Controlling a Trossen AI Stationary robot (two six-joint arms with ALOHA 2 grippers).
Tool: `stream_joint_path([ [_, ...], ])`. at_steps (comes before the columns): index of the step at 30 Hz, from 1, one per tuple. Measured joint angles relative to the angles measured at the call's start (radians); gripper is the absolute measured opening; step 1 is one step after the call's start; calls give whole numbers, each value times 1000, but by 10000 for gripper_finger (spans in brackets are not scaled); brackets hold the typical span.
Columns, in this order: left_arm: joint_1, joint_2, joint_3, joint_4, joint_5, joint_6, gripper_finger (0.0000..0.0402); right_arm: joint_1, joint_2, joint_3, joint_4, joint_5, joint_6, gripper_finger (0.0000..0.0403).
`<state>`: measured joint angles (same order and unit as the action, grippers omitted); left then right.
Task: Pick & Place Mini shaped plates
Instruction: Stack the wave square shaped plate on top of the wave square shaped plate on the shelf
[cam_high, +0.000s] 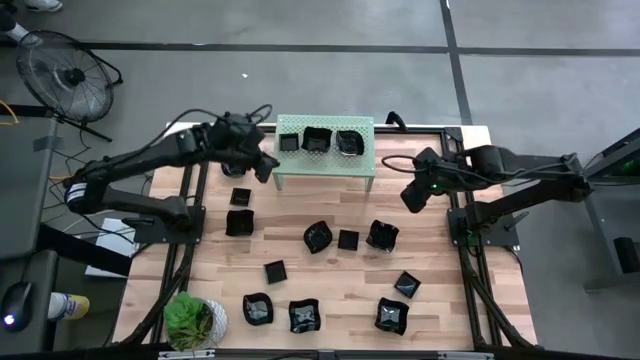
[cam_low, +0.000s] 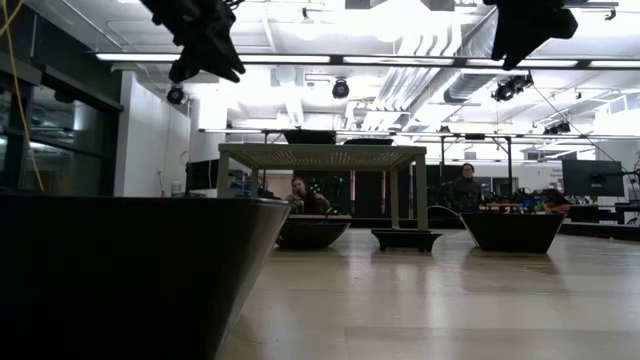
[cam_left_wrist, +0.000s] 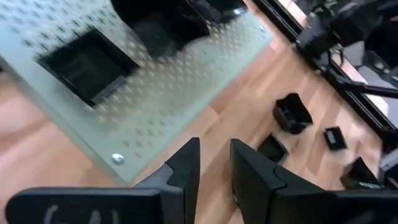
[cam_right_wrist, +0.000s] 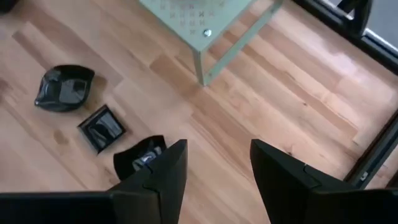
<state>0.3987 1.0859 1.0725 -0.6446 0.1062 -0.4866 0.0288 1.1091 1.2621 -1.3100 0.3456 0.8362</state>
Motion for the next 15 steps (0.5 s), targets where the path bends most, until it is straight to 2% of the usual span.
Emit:
stream_joint_path([
  [9,-130,-136,-234,259,10,-80,85,0,0,-2,-36,-85,-30,172],
  [15,-231,-225,-349,403,-24,-102,85,3,3,-21,-14,-155,-27,173],
])
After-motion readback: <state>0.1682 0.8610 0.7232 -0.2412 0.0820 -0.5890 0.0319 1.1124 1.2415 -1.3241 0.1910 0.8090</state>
